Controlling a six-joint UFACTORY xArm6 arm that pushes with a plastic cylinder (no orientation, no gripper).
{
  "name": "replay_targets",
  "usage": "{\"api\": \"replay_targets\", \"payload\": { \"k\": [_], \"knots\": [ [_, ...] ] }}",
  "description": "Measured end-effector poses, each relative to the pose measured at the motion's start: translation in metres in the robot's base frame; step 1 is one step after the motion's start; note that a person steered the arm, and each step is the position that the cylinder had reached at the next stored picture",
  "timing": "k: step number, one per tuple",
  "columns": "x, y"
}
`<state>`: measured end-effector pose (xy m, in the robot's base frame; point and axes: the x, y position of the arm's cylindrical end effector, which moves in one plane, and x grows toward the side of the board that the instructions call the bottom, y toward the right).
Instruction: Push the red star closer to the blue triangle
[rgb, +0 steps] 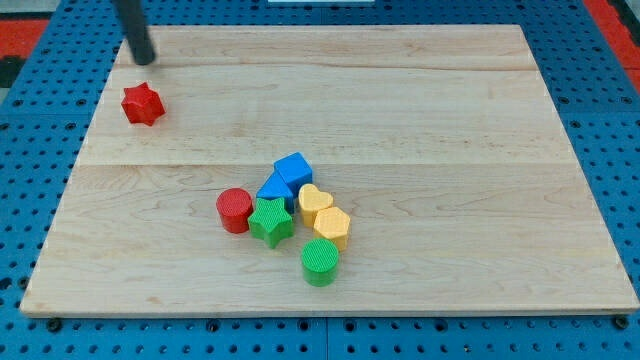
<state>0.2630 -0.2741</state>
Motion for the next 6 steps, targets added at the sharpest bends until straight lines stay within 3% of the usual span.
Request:
{"api": "replay_targets", "payload": {
  "k": [1,2,3,6],
  "knots": [
    [0.040,-0.018],
    [0.087,0.011],
    [0.101,0.031],
    [0.064,0.008]
  ]
}}
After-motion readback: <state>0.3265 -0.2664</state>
